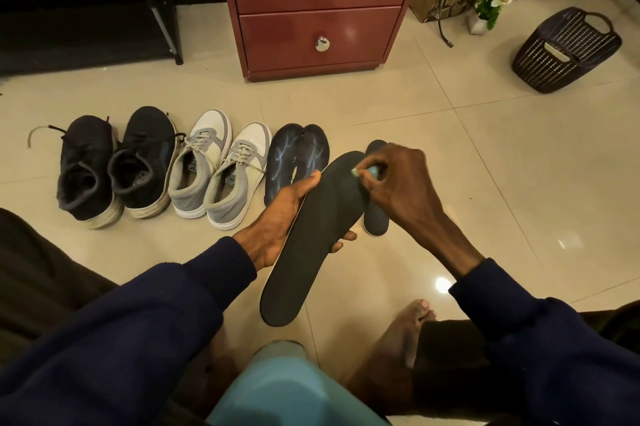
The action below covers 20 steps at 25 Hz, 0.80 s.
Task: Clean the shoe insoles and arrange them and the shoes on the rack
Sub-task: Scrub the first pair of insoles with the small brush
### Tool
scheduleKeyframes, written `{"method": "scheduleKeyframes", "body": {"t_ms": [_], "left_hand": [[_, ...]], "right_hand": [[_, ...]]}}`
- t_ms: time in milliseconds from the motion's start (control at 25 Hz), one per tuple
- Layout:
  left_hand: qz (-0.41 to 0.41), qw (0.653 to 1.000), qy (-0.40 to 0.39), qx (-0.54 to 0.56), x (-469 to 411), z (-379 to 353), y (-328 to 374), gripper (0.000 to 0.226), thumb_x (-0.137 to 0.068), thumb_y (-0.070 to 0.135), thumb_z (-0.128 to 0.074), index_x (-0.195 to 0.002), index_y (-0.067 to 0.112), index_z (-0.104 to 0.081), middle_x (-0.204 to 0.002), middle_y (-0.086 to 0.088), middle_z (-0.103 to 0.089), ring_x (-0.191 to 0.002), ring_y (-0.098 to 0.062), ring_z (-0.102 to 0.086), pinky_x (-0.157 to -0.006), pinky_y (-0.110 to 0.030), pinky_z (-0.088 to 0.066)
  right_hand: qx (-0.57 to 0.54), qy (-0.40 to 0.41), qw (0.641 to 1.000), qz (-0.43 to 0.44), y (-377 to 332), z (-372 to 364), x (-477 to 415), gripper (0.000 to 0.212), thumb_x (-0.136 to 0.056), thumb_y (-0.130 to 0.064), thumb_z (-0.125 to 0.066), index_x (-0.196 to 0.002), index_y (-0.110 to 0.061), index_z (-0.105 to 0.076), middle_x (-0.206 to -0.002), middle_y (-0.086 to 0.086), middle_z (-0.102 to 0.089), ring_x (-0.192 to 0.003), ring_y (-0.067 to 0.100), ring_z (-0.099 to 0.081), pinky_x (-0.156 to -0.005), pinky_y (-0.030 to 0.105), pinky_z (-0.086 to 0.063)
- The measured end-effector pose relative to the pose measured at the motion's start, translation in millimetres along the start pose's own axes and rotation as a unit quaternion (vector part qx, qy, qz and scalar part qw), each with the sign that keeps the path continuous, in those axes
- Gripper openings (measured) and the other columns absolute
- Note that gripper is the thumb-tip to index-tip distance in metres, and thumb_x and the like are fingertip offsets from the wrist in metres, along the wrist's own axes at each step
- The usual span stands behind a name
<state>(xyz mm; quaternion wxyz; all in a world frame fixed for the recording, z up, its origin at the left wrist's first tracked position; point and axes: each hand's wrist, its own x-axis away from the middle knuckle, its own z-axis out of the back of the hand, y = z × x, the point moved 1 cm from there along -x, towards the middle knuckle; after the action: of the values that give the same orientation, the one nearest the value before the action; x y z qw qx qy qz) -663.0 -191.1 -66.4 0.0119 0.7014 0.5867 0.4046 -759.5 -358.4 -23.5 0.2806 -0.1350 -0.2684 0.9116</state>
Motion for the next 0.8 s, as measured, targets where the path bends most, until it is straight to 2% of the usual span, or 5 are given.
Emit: {"method": "scheduleKeyframes", "body": {"t_ms": [160,320,480,680,800], "left_hand": [[0.000,1.000,0.008,0.003,1.1,1.2,0.2,0.068,-0.101,0.063,-0.047,-0.139,0.009,-0.062,-0.133,-0.027,-0.063,-0.104,-0.040,-0.064,-0.080,-0.044,-0.055],[-0.009,1.000,0.002,0.004,-0.7,5.2,-0.1,0.068,-0.101,0.063,-0.047,-0.143,0.011,-0.059,-0.134,-0.026,-0.061,-0.104,-0.041,-0.063,-0.081,-0.044,-0.053],[-0.010,1.000,0.000,-0.001,0.2,-0.6,0.2,0.068,-0.101,0.062,-0.047,-0.140,0.009,-0.061,-0.132,-0.025,-0.063,-0.107,-0.041,-0.063,-0.080,-0.044,-0.055],[-0.016,1.000,0.011,-0.003,1.6,5.2,0.0,0.069,-0.101,0.063,-0.045,-0.141,0.008,-0.059,-0.127,-0.027,-0.064,-0.097,-0.038,-0.067,-0.080,-0.043,-0.054],[-0.015,1.000,0.006,0.001,0.3,2.2,0.4,0.069,-0.100,0.063,-0.047,-0.140,0.009,-0.061,-0.128,-0.026,-0.064,-0.101,-0.039,-0.066,-0.080,-0.043,-0.054]], "right_hand": [[-0.007,0.002,1.000,-0.023,-3.9,-1.1,6.7,0.007,-0.085,-0.013,-0.075,-0.091,-0.012,-0.079,-0.090,0.004,-0.074,-0.075,0.011,-0.065,-0.066,-0.002,-0.040],[-0.028,-0.087,0.995,0.033,-19.8,-6.2,15.6,0.008,-0.085,-0.013,-0.077,-0.093,-0.013,-0.079,-0.095,0.004,-0.072,-0.079,0.012,-0.065,-0.074,0.021,-0.055],[0.049,0.019,0.998,-0.036,0.5,9.4,0.1,0.010,-0.084,-0.014,-0.075,-0.093,-0.014,-0.079,-0.092,0.004,-0.074,-0.080,0.016,-0.067,-0.069,0.017,-0.045],[-0.035,-0.130,0.990,0.038,-28.6,-10.5,24.8,0.009,-0.087,-0.012,-0.074,-0.095,-0.011,-0.078,-0.095,0.004,-0.070,-0.071,0.010,-0.063,-0.063,0.002,-0.044],[0.013,-0.059,0.998,0.032,-14.3,-2.9,10.4,0.009,-0.086,-0.012,-0.075,-0.093,-0.013,-0.079,-0.095,0.003,-0.071,-0.077,0.013,-0.063,-0.069,0.015,-0.047]]}}
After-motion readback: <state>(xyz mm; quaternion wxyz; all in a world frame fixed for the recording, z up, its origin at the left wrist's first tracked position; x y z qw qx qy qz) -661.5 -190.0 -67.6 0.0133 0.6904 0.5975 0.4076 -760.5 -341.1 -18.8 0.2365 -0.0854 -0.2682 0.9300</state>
